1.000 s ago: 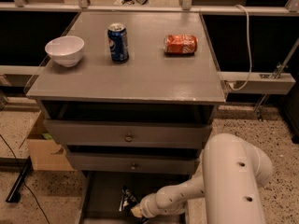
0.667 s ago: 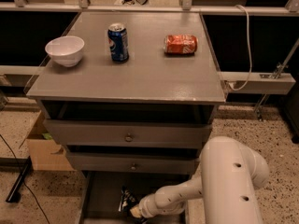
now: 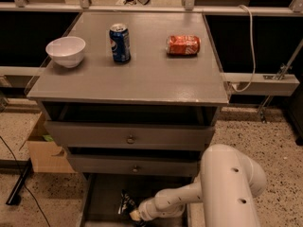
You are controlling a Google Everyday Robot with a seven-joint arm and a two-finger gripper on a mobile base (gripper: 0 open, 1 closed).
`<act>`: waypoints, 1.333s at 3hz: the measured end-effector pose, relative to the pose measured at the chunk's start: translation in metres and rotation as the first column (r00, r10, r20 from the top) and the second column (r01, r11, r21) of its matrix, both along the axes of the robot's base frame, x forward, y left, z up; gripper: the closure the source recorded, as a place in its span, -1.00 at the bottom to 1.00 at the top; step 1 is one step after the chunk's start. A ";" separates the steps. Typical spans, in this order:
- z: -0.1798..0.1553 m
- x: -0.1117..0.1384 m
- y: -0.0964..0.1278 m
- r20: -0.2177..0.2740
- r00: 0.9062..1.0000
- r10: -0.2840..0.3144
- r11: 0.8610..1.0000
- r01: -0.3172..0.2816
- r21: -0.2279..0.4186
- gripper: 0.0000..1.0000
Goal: Place blue chip bag into bottom drawer
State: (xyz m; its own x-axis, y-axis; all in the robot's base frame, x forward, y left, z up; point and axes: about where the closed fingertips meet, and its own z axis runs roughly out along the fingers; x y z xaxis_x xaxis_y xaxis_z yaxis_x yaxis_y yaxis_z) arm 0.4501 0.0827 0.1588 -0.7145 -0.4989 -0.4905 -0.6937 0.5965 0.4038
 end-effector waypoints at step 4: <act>-0.012 0.000 0.007 -0.022 1.000 -0.002 1.000 0.003 0.008 -0.21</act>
Offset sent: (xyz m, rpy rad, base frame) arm -0.0004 0.0063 -0.0111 0.0070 0.0203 -0.0023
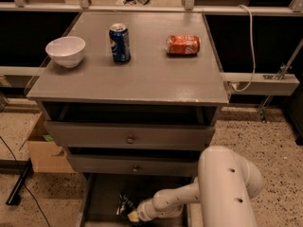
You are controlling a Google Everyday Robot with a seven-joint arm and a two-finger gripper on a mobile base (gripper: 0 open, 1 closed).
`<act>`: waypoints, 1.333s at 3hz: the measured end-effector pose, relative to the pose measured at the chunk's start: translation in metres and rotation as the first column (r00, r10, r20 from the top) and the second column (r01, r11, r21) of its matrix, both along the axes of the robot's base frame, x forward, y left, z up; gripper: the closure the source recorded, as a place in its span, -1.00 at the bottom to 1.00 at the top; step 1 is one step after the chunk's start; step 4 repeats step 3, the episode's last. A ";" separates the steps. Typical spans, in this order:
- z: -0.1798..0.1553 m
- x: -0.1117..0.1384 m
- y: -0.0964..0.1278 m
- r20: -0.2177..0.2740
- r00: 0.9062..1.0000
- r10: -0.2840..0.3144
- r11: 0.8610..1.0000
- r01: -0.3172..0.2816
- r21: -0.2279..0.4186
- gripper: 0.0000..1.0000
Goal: Place blue chip bag into bottom drawer
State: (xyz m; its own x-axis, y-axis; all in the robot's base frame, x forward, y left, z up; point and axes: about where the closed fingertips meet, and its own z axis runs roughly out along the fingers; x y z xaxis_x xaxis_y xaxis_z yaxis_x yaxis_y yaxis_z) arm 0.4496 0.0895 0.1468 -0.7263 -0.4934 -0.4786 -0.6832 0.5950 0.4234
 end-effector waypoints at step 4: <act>0.000 0.000 0.000 0.000 1.000 0.000 1.000 0.000 0.000 -1.00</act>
Offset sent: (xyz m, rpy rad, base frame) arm 0.0000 0.0000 0.0000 0.0000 0.0000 0.0000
